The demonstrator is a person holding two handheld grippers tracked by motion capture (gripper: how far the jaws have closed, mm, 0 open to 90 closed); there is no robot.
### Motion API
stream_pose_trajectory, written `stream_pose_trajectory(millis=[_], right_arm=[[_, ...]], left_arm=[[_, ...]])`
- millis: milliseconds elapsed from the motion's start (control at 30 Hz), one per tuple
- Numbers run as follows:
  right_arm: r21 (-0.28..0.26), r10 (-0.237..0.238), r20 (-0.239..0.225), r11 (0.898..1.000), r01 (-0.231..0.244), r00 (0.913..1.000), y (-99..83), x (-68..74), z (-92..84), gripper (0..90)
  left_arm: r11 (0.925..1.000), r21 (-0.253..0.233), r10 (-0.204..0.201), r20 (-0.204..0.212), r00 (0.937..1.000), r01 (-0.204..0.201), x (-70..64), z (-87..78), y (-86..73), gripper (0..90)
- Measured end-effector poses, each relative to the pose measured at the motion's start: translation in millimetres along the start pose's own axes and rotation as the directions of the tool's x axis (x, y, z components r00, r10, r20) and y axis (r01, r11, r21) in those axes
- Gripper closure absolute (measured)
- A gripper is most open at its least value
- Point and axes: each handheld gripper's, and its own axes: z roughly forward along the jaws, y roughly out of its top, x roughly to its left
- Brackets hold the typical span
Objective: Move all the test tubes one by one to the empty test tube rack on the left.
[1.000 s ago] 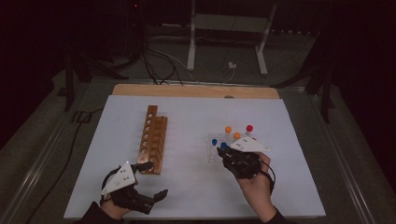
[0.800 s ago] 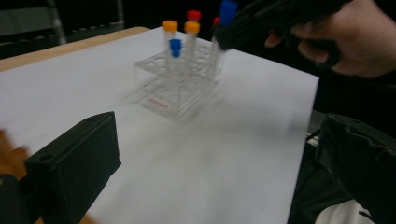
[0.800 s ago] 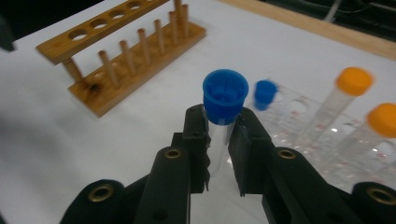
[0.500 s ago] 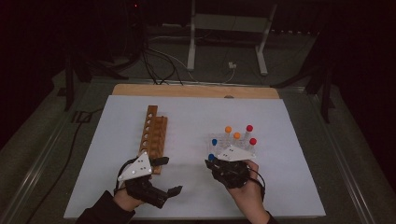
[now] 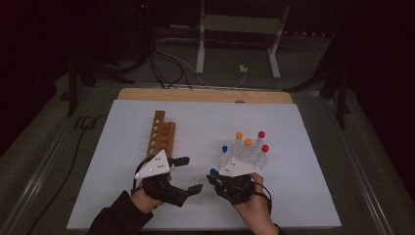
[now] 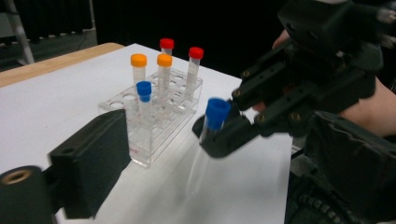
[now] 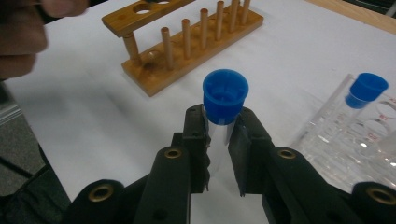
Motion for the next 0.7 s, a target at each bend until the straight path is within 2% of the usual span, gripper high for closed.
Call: stream_pose_trajectory(millis=[67, 167, 200, 233, 267, 433, 500, 700], right_arm=[[-0.001, -0.006, -0.004, 1.0, 0.006, 1.0, 0.1, 1.0, 0.0, 76.6], [0.0, -0.008, -0.007, 1.0, 0.008, 1.0, 0.4, 1.7, -0.1, 76.7], [0.0, -0.008, -0.01, 1.0, 0.008, 0.9999, 0.3, 1.7, 0.2, 76.7], [0.0, -0.008, -0.01, 1.0, 0.008, 0.9999, 0.3, 1.7, 0.2, 76.7], [-0.001, -0.007, -0.012, 1.0, 0.007, 0.9999, 0.1, 2.1, 0.4, 76.7], [0.002, -0.009, -0.017, 1.0, 0.009, 0.9998, 0.3, 3.0, 1.0, 76.7], [0.003, -0.008, -0.019, 1.0, 0.008, 0.9998, 0.2, 3.5, 1.8, 76.7], [-0.001, -0.012, -0.017, 1.0, 0.012, 0.9998, 0.7, 3.3, 1.2, 76.7]], left_arm=[[0.9999, -0.014, -0.001, 0.005, 1.0, 0.001, 0.5, 6.1, 3.2, 15.7], [0.9999, -0.011, 0.008, 0.007, 0.9999, -0.008, 0.4, 10.8, 5.3, 17.7], [0.9999, -0.01, 0.01, 0.012, 0.9999, -0.01, 0.3, 13.1, 6.1, 21.8], [0.9999, -0.01, 0.011, 0.009, 0.9999, -0.011, 0.0, 15.3, 6.8, 21.8], [0.9999, -0.004, 0.011, 0.009, 0.9999, -0.011, 0.5, 19.3, 7.8, 26.6], [0.9998, 0.0, -0.02, 0.017, 0.9997, 0.02, 1.5, 25.2, 7.7, 37.2], [0.9999, 0.015, -0.008, 0.003, 1.0, 0.008, 0.1, 28.8, 7.7, 42.1], [0.9985, 0.047, 0.029, -0.001, 0.9996, -0.029, -2.4, 35.7, 7.4, 56.4]])
